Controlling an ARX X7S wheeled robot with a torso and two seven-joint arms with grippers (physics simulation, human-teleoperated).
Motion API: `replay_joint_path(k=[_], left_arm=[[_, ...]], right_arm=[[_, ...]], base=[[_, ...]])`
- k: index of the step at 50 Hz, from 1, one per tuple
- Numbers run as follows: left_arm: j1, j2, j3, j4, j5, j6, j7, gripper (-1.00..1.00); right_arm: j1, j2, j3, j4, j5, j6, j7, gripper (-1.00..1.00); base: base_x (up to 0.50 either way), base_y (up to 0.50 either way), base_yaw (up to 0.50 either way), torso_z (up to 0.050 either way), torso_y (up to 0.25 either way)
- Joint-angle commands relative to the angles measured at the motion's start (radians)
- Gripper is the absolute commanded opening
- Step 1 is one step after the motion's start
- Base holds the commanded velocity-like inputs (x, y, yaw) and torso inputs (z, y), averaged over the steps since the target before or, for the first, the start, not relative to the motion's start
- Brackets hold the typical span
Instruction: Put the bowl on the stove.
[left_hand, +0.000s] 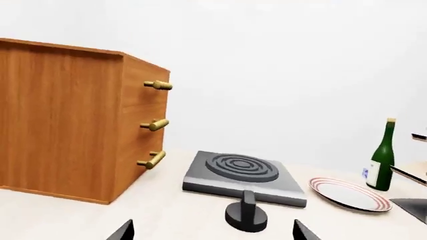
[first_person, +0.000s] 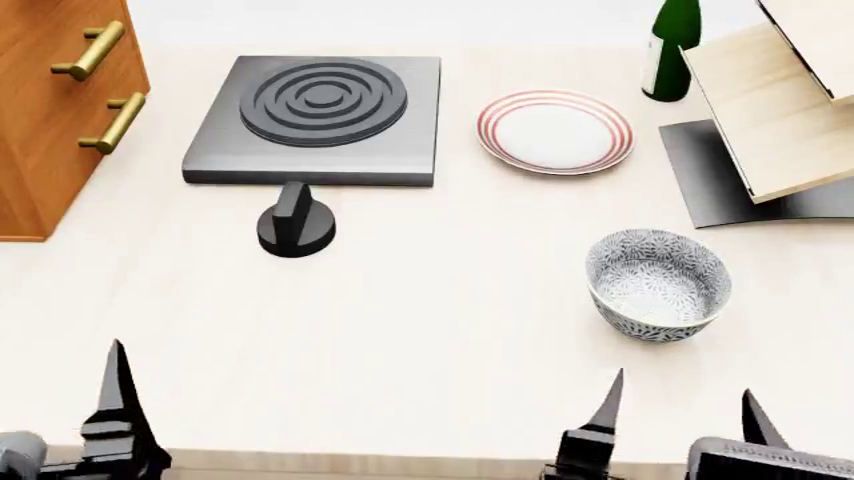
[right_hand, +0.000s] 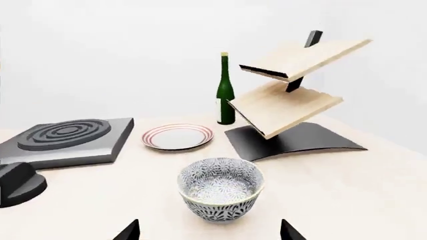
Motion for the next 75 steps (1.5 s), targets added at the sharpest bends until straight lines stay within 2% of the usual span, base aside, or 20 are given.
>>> replay_joint_path(k=[1,6,10,15,16,19,22,26,52,75], left_arm=[[-0.136,-0.088,-0.149,0.292,-0.152,-0.180,-0.083,1.00],[-0.197,-0.158,-0.287,0.378,-0.268,-0.204,-0.090,1.00],[-0.212,-0.205,-0.443,0.454,-0.401,-0.237,-0.131,1.00],[-0.211,-0.217,-0.509,0.461,-0.466,-0.229,-0.134,1.00],[-0.218,-0.234,-0.546,0.484,-0.521,-0.245,-0.153,1.00],[-0.229,-0.254,-0.574,0.495,-0.552,-0.256,-0.169,1.00],[-0.235,-0.262,-0.592,0.505,-0.582,-0.259,-0.177,1.00],[-0.237,-0.267,-0.591,0.512,-0.584,-0.258,-0.177,1.00],[-0.218,-0.252,-0.559,0.483,-0.554,-0.232,-0.151,1.00],[-0.205,-0.246,-0.526,0.460,-0.526,-0.221,-0.139,1.00]], right_arm=[[0.100,0.157,0.258,-0.383,0.193,0.342,0.031,1.00],[0.148,0.250,0.572,-0.552,0.436,0.517,0.030,1.00],[0.161,0.379,0.934,-0.648,0.703,0.674,0.055,1.00],[0.143,0.462,1.190,-0.665,0.940,0.745,0.101,1.00],[0.131,0.498,1.284,-0.658,1.032,0.753,0.129,1.00],[0.109,0.545,1.412,-0.628,1.201,0.748,0.195,1.00],[0.087,0.570,1.477,-0.614,1.264,0.745,0.228,1.00],[0.084,0.575,1.496,-0.607,1.283,0.737,0.230,1.00],[0.102,0.459,1.320,-0.634,1.109,0.722,0.107,1.00],[0.086,0.416,1.232,-0.636,1.011,0.699,0.067,1.00]], base=[[0.00,0.00,0.00,0.000,0.000],[0.00,0.00,0.00,0.000,0.000],[0.00,0.00,0.00,0.000,0.000],[0.00,0.00,0.00,0.000,0.000],[0.00,0.00,0.00,0.000,0.000],[0.00,0.00,0.00,0.000,0.000],[0.00,0.00,0.00,0.000,0.000],[0.00,0.00,0.00,0.000,0.000],[0.00,0.02,0.00,0.000,0.000],[0.00,0.50,0.00,0.000,0.000]])
